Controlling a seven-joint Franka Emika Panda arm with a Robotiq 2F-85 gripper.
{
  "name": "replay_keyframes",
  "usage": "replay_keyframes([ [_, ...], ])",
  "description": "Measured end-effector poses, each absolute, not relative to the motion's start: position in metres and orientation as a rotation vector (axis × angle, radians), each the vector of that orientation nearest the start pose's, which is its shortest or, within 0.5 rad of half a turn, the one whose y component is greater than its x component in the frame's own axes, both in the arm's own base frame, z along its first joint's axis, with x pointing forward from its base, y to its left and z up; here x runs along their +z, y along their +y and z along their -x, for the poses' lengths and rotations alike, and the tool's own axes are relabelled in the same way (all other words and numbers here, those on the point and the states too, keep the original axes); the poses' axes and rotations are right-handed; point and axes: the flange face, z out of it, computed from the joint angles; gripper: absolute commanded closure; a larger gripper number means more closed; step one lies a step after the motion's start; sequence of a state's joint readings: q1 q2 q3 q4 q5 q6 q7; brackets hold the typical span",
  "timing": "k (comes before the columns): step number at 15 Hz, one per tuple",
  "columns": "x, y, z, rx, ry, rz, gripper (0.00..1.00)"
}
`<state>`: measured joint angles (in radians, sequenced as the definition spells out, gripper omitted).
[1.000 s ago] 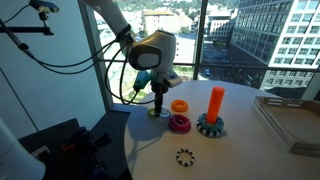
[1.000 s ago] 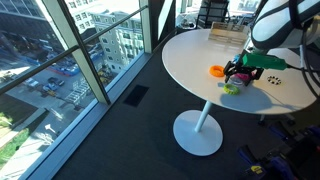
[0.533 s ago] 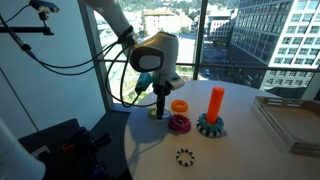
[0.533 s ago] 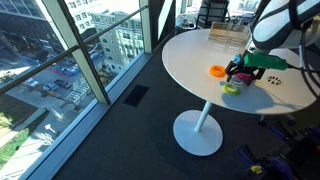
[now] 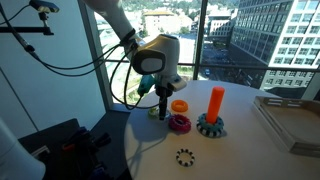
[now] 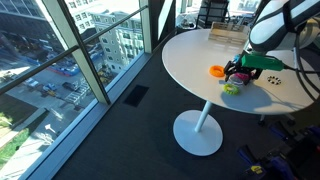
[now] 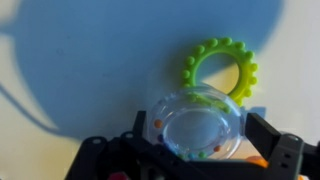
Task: Put the clear ring onto the ring toss
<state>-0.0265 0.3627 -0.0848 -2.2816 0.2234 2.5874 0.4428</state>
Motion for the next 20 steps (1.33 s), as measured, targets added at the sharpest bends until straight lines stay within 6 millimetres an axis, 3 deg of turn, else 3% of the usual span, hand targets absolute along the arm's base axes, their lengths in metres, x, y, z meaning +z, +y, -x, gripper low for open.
replay_keyframes([
  [2,0.188,-0.065,-0.524,0.096,1.117,2.848,0.02],
  [3,0.187,-0.066,-0.525,0.093,1.12,2.84,0.26],
  [5,0.188,-0.067,-0.526,0.087,1.122,2.828,0.3],
  [12,0.203,-0.071,-0.534,0.04,1.119,2.812,0.3],
  [20,0.252,-0.08,-0.544,0.001,1.076,2.884,0.3],
])
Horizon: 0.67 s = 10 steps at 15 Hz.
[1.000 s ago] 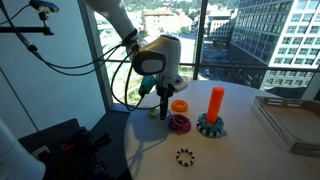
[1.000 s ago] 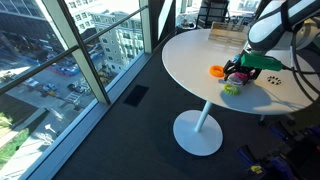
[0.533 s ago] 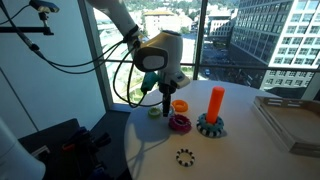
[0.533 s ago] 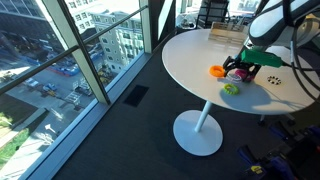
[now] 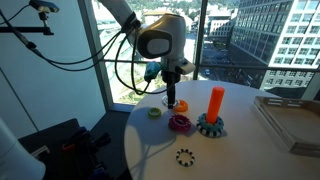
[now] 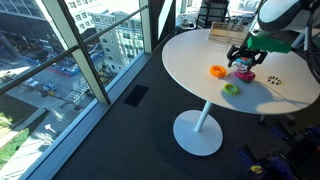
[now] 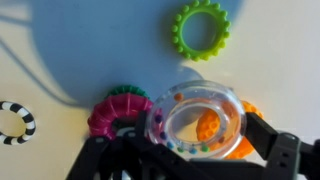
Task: Put the clear ring onto the ring toss
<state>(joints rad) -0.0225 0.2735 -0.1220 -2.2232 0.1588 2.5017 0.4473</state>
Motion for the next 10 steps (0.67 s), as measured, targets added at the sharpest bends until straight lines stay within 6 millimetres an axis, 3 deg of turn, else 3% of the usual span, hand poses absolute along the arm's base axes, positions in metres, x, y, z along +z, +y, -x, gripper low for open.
replay_keyframes([
  [10,0.325,-0.106,-0.564,-0.154,1.141,2.933,0.3],
])
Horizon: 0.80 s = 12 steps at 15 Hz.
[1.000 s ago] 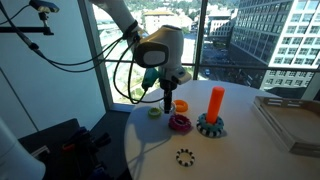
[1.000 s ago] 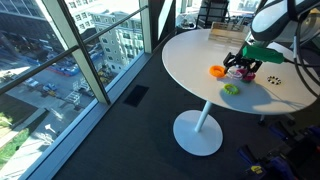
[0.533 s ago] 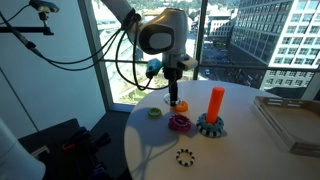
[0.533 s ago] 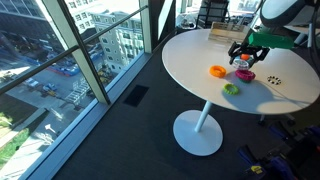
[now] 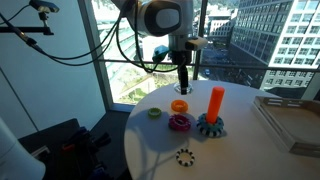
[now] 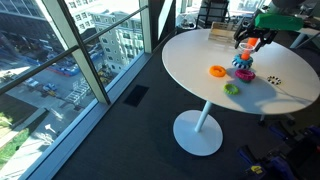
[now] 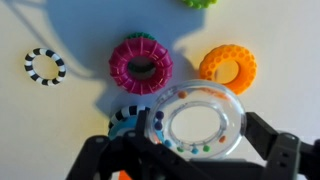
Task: Put the clear ring onto the ring toss
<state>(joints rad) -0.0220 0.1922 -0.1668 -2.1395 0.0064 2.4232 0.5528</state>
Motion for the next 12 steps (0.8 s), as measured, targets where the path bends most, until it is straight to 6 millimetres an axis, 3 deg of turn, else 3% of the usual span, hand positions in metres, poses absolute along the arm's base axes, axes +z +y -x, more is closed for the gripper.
replay_keyframes([
  [5,0.35,-0.121,-0.571,-0.164,1.199,2.913,0.3],
  [12,0.378,-0.156,-0.576,-0.172,1.343,2.853,0.3],
])
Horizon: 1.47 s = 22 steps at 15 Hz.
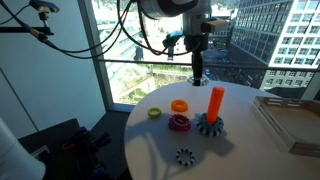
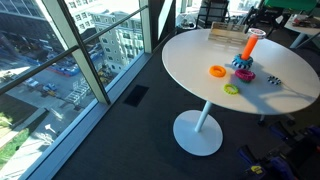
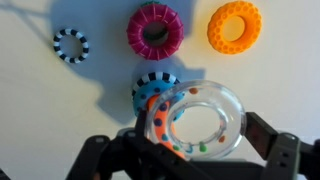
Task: Put the clear ring onto the ring toss
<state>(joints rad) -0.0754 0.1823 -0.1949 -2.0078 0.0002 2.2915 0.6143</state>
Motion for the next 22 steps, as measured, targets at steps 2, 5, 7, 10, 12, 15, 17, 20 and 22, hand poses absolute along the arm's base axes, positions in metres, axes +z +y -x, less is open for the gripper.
replay_keyframes([
  [2,0.384,-0.165,-0.578,-0.178,1.387,2.833,0.3],
  [5,0.388,-0.178,-0.582,-0.194,1.435,2.809,0.3],
  [7,0.387,-0.185,-0.585,-0.197,1.462,2.796,0.3],
  [10,0.381,-0.194,-0.591,-0.195,1.505,2.773,0.3],
  [12,0.378,-0.199,-0.596,-0.196,1.532,2.759,0.3],
  [15,0.375,-0.206,-0.604,-0.206,1.565,2.742,0.3],
  [17,0.376,-0.21,-0.608,-0.215,1.585,2.73,0.3],
  [20,0.378,-0.217,-0.612,-0.217,1.61,2.72,0.3],
  [22,0.377,-0.221,-0.614,-0.206,1.622,2.719,0.3],
])
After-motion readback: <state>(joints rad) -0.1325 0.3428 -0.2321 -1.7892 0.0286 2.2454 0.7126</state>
